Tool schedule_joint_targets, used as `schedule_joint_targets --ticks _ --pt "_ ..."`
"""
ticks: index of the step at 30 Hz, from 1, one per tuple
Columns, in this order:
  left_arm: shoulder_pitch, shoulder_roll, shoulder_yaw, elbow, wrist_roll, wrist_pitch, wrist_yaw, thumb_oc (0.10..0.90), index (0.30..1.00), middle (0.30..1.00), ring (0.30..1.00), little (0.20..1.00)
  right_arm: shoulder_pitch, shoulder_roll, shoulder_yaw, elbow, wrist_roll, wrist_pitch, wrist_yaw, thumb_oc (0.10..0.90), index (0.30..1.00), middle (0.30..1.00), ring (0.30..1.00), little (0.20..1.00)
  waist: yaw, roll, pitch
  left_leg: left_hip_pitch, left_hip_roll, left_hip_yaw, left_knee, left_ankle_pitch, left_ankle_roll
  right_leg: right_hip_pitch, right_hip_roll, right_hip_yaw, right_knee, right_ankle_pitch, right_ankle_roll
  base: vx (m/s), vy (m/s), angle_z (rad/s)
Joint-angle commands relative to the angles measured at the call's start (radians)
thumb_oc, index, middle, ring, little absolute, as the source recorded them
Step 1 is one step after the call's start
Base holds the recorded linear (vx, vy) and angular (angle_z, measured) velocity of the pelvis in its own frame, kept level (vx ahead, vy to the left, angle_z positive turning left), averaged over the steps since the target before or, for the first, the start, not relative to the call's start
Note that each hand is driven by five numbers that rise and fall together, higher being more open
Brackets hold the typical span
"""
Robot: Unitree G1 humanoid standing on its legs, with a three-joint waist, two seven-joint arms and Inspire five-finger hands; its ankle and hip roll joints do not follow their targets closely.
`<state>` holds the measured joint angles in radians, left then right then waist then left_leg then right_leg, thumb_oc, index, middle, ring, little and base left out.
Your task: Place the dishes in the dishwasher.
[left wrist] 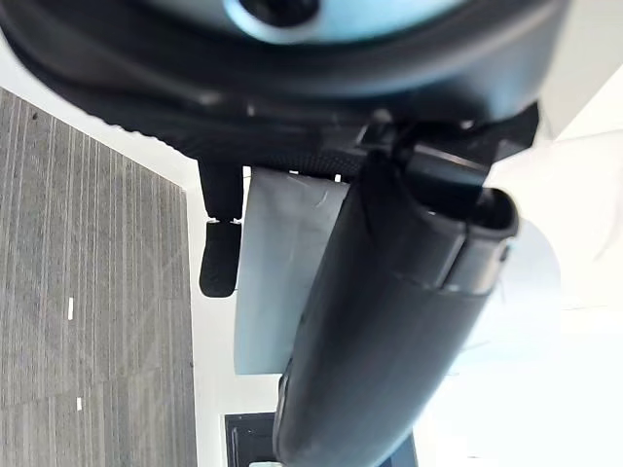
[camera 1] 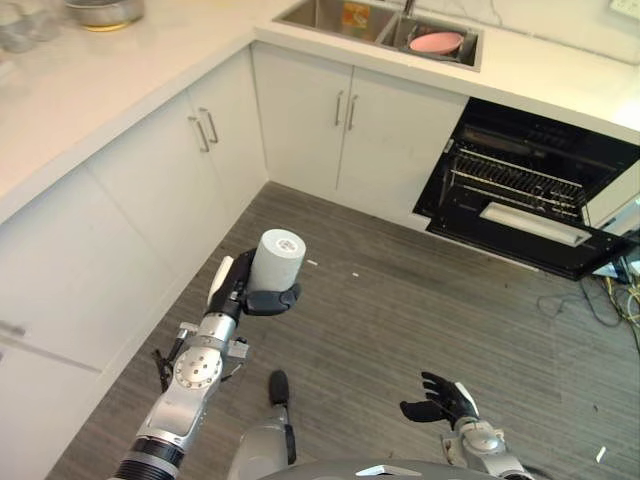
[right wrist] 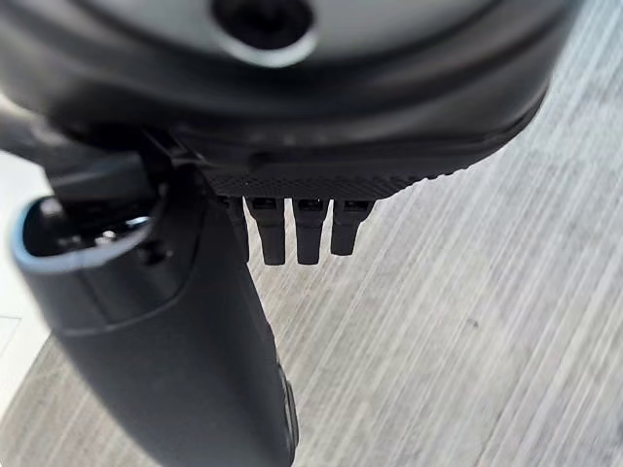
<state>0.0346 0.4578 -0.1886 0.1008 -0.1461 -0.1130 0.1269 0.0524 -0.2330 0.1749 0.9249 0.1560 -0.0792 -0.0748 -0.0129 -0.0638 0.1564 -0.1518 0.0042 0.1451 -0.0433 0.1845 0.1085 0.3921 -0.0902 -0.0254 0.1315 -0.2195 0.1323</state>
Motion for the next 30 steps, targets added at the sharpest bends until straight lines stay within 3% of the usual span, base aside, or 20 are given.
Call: schedule_joint_targets --ticks 1,2,3,5,6,7,9,10,11,13,15,17,19,20,21,24,26,27,28,30 --pt "-0.097 0.011 0.046 -0.130 -0.007 -0.121 0.011 0.400 0.300 0.300 0.300 0.300 -0.027 -0.051 -0.025 -0.045 -0.012 -0.035 -0.017 0.800 0.900 0.900 0.900 0.900 0.012 -0.006 -0.068 0.023 0.087 -0.007 0.034 -0.049 -0.140 -0.240 -0.044 0.013 0.270 0.294 0.011 0.21 0.246 -0.30" --pt "-0.098 0.011 0.046 -0.130 -0.007 -0.121 0.011 0.400 0.300 0.300 0.300 0.300 -0.028 -0.051 -0.025 -0.045 -0.012 -0.035 -0.017 0.800 0.900 0.900 0.900 0.900 0.015 -0.004 -0.069 0.019 0.091 -0.005 0.036 -0.049 -0.140 -0.245 -0.041 0.016 0.270 0.296 0.011 0.28 0.376 -0.01" --pt "-0.109 0.027 0.052 -0.126 0.003 -0.115 0.024 0.400 0.300 0.300 0.300 0.300 -0.037 -0.040 -0.024 -0.049 -0.012 -0.033 -0.025 0.800 0.900 0.900 0.900 0.900 0.002 0.012 -0.050 0.082 0.081 0.022 0.048 -0.102 -0.104 -0.347 -0.075 -0.019 0.437 0.369 0.018 0.26 0.369 0.04" --pt "-0.115 0.023 0.049 -0.125 0.005 -0.113 0.024 0.400 0.300 0.300 0.300 0.300 -0.049 -0.030 -0.014 -0.052 -0.013 -0.033 -0.025 0.800 0.900 0.900 0.900 0.900 -0.017 0.031 -0.039 0.152 0.066 0.026 0.021 -0.127 -0.092 -0.439 -0.064 -0.080 0.454 0.313 -0.003 0.36 0.391 -0.24" --pt "-0.116 0.015 0.042 -0.117 0.006 -0.114 0.020 0.400 0.300 0.300 0.300 0.300 -0.047 -0.031 -0.006 -0.066 -0.011 -0.037 -0.018 0.800 0.900 0.900 0.900 0.900 -0.042 0.034 -0.031 0.178 0.049 0.015 0.014 -0.135 -0.093 -0.485 0.008 -0.083 0.398 0.256 -0.024 0.37 0.231 -0.50" --pt "-0.118 0.011 0.040 -0.115 0.008 -0.116 0.018 0.400 0.300 0.300 0.300 0.300 -0.044 -0.038 -0.006 -0.078 -0.010 -0.039 -0.017 0.800 0.900 0.900 0.900 0.900 -0.054 0.029 -0.028 0.192 0.036 0.010 0.010 -0.139 -0.096 -0.488 0.038 -0.083 0.320 0.235 -0.018 0.36 0.171 -0.30" --pt "-0.126 0.007 0.048 -0.114 0.013 -0.118 0.024 0.400 0.300 0.300 0.300 0.300 -0.056 -0.048 -0.008 -0.096 -0.010 -0.044 -0.025 0.800 0.900 0.900 0.900 0.900 -0.042 0.013 -0.029 0.225 0.017 0.042 0.006 -0.179 -0.112 -0.484 0.010 -0.238 0.073 0.204 -0.015 0.23 0.102 0.19" --pt "-0.127 0.007 0.047 -0.113 0.013 -0.119 0.024 0.400 0.300 0.300 0.300 0.300 -0.055 -0.047 -0.009 -0.096 -0.010 -0.044 -0.025 0.800 0.900 0.900 0.900 0.900 -0.046 0.015 -0.029 0.227 0.021 0.037 0.007 -0.181 -0.114 -0.473 0.014 -0.245 0.059 0.208 -0.017 0.29 0.096 -0.05" --pt "-0.111 0.003 0.061 -0.118 0.018 -0.122 0.016 0.400 0.300 0.300 0.300 0.300 -0.063 -0.054 -0.004 -0.102 -0.031 -0.045 -0.028 0.800 0.900 0.900 0.900 0.900 -0.027 0.012 -0.042 0.272 0.029 0.075 0.012 -0.241 -0.135 -0.467 0.016 -0.418 -0.055 0.203 -0.015 0.29 0.080 -0.47" --pt "-0.090 -0.003 0.075 -0.120 0.015 -0.122 0.009 0.400 0.300 0.300 0.300 0.300 -0.064 -0.059 0.002 -0.114 -0.045 -0.044 -0.027 0.800 0.900 0.900 0.900 0.900 -0.016 0.006 -0.047 0.296 0.025 0.112 0.040 -0.278 -0.132 -0.467 0.012 -0.471 -0.066 0.203 -0.024 0.32 0.084 -0.70" --pt "-0.088 -0.010 0.073 -0.117 0.017 -0.121 0.007 0.400 0.300 0.300 0.300 0.300 -0.057 -0.068 -0.001 -0.133 -0.052 -0.045 -0.031 0.800 0.900 0.900 0.900 0.900 -0.023 0.003 -0.049 0.301 0.025 0.116 0.085 -0.297 -0.131 -0.463 0.012 -0.455 -0.055 0.204 -0.031 0.28 0.026 -0.41" --pt "-0.081 -0.030 0.059 -0.115 0.020 -0.128 -0.006 0.400 0.300 0.300 0.300 0.300 -0.029 -0.096 -0.008 -0.185 -0.058 -0.055 -0.042 0.800 0.900 0.900 0.900 0.900 -0.041 -0.003 -0.065 0.305 0.037 0.131 0.242 -0.325 -0.156 -0.396 0.041 -0.392 -0.100 0.196 -0.069 0.36 -0.033 -0.47" --pt "-0.084 -0.028 0.058 -0.109 0.011 -0.127 -0.006 0.400 0.300 0.300 0.300 0.300 -0.027 -0.121 -0.004 -0.241 -0.070 -0.057 -0.048 0.800 0.900 0.900 0.900 0.900 -0.038 -0.005 -0.056 0.234 0.090 0.139 0.487 -0.273 -0.205 -0.350 0.067 -0.361 -0.120 0.185 -0.102 0.19 -0.095 -0.58" --pt "-0.082 -0.032 0.062 -0.105 0.000 -0.129 0.000 0.400 0.300 0.300 0.300 0.300 -0.021 -0.134 -0.001 -0.272 -0.073 -0.060 -0.048 0.800 0.900 0.900 0.900 0.900 -0.035 -0.014 -0.046 0.188 0.098 0.143 0.577 -0.211 -0.209 -0.343 0.066 -0.352 -0.126 0.189 -0.125 0.11 -0.058 -0.71" --pt "-0.081 -0.037 0.061 -0.100 -0.012 -0.131 0.005 0.400 0.300 0.300 0.300 0.300 -0.019 -0.142 0.001 -0.287 -0.076 -0.061 -0.051 0.800 0.900 0.900 0.900 0.900 -0.027 -0.013 -0.041 0.149 0.106 0.119 0.634 -0.198 -0.211 -0.331 0.071 -0.341 -0.131 0.185 -0.131 0.06 0.034 -0.81" --pt "-0.078 -0.053 0.060 -0.094 -0.039 -0.135 0.017 0.400 0.300 0.300 0.300 0.300 -0.021 -0.159 0.003 -0.329 -0.092 -0.063 -0.058 0.800 0.900 0.900 0.900 0.900 -0.015 -0.009 -0.032 0.093 0.090 0.064 0.601 -0.219 -0.185 -0.319 0.071 -0.292 -0.141 0.185 -0.124 0.10 0.115 -1.14" --pt "-0.070 -0.065 0.064 -0.085 -0.047 -0.144 0.030 0.400 0.300 0.300 0.300 0.300 -0.026 -0.177 -0.010 -0.400 -0.107 -0.075 -0.072 0.800 0.900 0.900 0.900 0.900 0.008 -0.019 -0.020 0.060 0.074 0.007 0.470 -0.261 -0.162 -0.295 0.047 -0.228 -0.152 0.192 -0.096 0.14 0.193 -0.87" --pt "-0.070 -0.065 0.064 -0.085 -0.047 -0.144 0.030 0.400 0.300 0.300 0.300 0.300 -0.026 -0.177 -0.010 -0.400 -0.107 -0.075 -0.072 0.800 0.900 0.900 0.900 0.900 0.008 -0.019 -0.020 0.060 0.074 0.007 0.470 -0.261 -0.162 -0.295 0.047 -0.228 -0.152 0.192 -0.096 0.18 0.250 -0.70" --pt "-0.068 -0.064 0.072 -0.081 -0.054 -0.149 0.044 0.400 0.300 0.300 0.300 0.300 -0.032 -0.190 -0.018 -0.437 -0.117 -0.087 -0.083 0.800 0.900 0.900 0.900 0.900 0.015 -0.015 -0.016 0.061 0.072 -0.051 0.376 -0.251 -0.167 -0.288 0.044 -0.183 -0.157 0.192 -0.087 0.09 0.116 -0.99" --pt "-0.069 -0.064 0.071 -0.080 -0.053 -0.149 0.044 0.400 0.300 0.300 0.300 0.300 -0.032 -0.190 -0.018 -0.438 -0.117 -0.086 -0.083 0.800 0.900 0.900 0.900 0.900 0.015 -0.019 -0.017 0.061 0.068 -0.049 0.366 -0.242 -0.166 -0.291 0.040 -0.183 -0.158 0.195 -0.087 0.10 0.137 -1.18"
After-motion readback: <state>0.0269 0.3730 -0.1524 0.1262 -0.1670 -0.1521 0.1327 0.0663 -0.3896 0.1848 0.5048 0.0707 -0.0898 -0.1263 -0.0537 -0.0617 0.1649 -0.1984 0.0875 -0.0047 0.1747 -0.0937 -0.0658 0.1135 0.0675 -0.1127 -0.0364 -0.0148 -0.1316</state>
